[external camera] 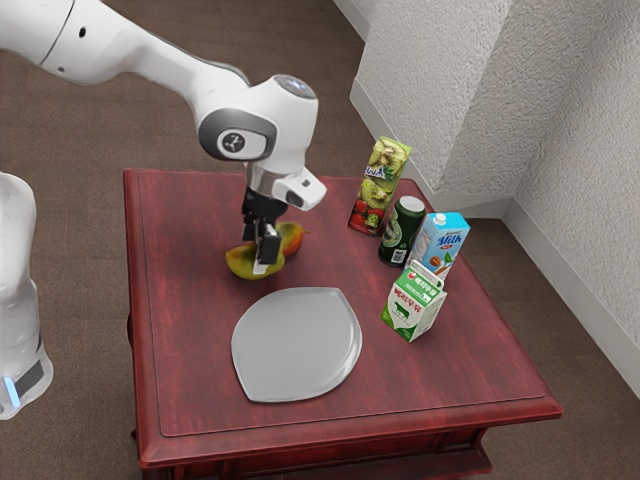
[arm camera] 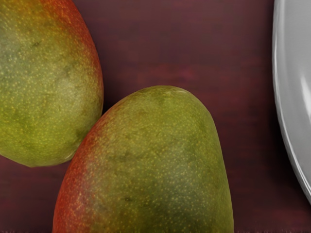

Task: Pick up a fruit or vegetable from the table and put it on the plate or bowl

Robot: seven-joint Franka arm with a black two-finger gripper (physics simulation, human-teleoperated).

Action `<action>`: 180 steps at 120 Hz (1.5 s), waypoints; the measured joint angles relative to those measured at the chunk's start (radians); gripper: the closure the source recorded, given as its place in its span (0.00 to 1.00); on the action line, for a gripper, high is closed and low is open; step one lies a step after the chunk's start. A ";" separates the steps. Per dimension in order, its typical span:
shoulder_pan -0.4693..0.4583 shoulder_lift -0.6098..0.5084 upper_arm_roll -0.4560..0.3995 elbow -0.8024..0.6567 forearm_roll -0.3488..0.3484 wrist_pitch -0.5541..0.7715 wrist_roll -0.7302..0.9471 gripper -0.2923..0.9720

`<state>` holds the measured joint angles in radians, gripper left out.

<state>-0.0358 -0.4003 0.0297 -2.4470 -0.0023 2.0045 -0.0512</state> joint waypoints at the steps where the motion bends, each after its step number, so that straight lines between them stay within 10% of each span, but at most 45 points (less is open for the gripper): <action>1: 0.000 0.000 0.000 -0.001 0.000 0.000 0.000 0.23; 104: -0.001 0.003 0.001 -0.046 -0.011 0.059 0.002 0.23; 130: -0.001 0.004 0.001 -0.047 -0.014 0.066 -0.011 0.45; 180: -0.012 -0.017 0.001 -0.040 -0.006 0.069 -0.037 0.46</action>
<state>-0.0481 -0.4176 0.0306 -2.4870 -0.0086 2.0739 -0.0879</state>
